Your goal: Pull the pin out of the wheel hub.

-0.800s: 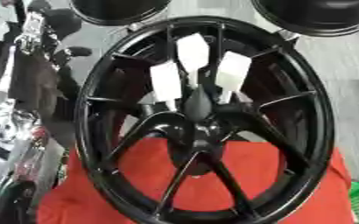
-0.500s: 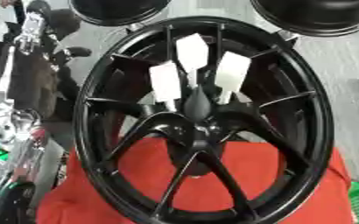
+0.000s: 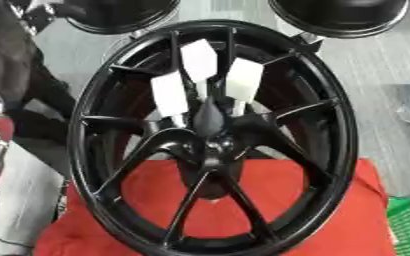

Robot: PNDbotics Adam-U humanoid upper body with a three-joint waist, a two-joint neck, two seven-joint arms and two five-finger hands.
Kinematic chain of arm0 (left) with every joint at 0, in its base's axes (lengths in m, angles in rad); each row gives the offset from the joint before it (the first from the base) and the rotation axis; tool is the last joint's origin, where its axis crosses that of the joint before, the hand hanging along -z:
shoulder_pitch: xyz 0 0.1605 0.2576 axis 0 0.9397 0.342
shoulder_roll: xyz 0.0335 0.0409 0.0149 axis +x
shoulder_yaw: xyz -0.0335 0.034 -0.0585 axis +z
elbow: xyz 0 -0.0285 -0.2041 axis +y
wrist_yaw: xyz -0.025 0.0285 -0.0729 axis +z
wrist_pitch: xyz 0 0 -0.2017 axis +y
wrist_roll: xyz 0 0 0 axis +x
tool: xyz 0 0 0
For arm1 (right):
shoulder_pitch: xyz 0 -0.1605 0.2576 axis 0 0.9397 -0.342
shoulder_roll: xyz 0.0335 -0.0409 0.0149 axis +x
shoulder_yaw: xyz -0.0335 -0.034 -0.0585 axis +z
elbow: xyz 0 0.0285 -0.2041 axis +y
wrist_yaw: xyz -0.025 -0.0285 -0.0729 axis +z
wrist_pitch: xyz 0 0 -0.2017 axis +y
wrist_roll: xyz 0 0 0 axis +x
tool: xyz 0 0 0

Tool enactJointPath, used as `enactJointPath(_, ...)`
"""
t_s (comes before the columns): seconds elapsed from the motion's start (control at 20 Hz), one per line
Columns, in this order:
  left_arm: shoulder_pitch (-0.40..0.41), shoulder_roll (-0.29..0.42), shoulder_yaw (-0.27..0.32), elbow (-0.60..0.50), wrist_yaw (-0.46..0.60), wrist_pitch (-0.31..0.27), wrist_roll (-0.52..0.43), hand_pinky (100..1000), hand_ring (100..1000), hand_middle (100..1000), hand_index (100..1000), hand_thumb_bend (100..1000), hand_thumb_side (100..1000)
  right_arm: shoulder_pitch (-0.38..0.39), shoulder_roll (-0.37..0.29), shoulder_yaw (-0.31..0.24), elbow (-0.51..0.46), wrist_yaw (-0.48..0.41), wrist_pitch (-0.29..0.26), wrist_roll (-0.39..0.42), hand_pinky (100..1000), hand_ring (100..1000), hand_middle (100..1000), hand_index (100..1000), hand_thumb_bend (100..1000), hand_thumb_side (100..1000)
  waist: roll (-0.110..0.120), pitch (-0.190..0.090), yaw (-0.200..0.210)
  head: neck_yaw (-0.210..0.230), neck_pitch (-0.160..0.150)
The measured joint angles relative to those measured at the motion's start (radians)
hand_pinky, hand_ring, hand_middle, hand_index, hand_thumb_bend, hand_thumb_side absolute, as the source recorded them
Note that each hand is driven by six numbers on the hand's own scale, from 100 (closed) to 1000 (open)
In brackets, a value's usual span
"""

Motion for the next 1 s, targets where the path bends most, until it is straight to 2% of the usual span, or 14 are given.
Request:
enactJointPath(0.3,-0.165,0.241,-0.080,-0.006,0.040,0.049,-0.160,691,908,739,776,100,686,0.010,-0.008,0.000,0.005,0.004,0.001,0.002,743,627,606,714,100,605,0.013,-0.004,0.008,-0.012,0.008)
enactJointPath(0.5,-0.254,0.351,-0.134,-0.007,0.017,0.079,-0.266,717,914,755,781,100,678,0.019,-0.016,0.000,0.006,0.010,0.002,0.004,743,626,606,713,100,605,0.020,-0.005,0.013,-0.028,0.008)
enactJointPath(0.65,-0.307,0.388,-0.175,-0.010,-0.028,0.100,-0.346,738,927,777,787,100,703,0.027,-0.022,0.001,0.006,0.012,0.003,0.005,743,626,606,713,100,604,0.027,-0.010,0.018,-0.038,0.009)
enactJointPath(0.9,-0.369,0.400,-0.252,-0.012,-0.107,0.146,-0.478,774,942,804,811,100,789,0.036,-0.028,0.001,0.008,0.019,0.002,0.008,742,626,606,713,100,603,0.033,-0.011,0.024,-0.054,0.009)
enactJointPath(0.95,-0.380,0.400,-0.266,-0.012,-0.121,0.153,-0.506,778,942,806,814,100,796,0.036,-0.030,0.001,0.009,0.019,0.002,0.009,742,626,606,713,100,603,0.035,-0.011,0.025,-0.056,0.009)
enactJointPath(1.0,-0.393,0.400,-0.279,-0.012,-0.137,0.157,-0.537,788,943,809,818,100,763,0.037,-0.033,0.001,0.011,0.019,0.002,0.010,742,626,607,713,100,602,0.036,-0.011,0.026,-0.059,0.009)
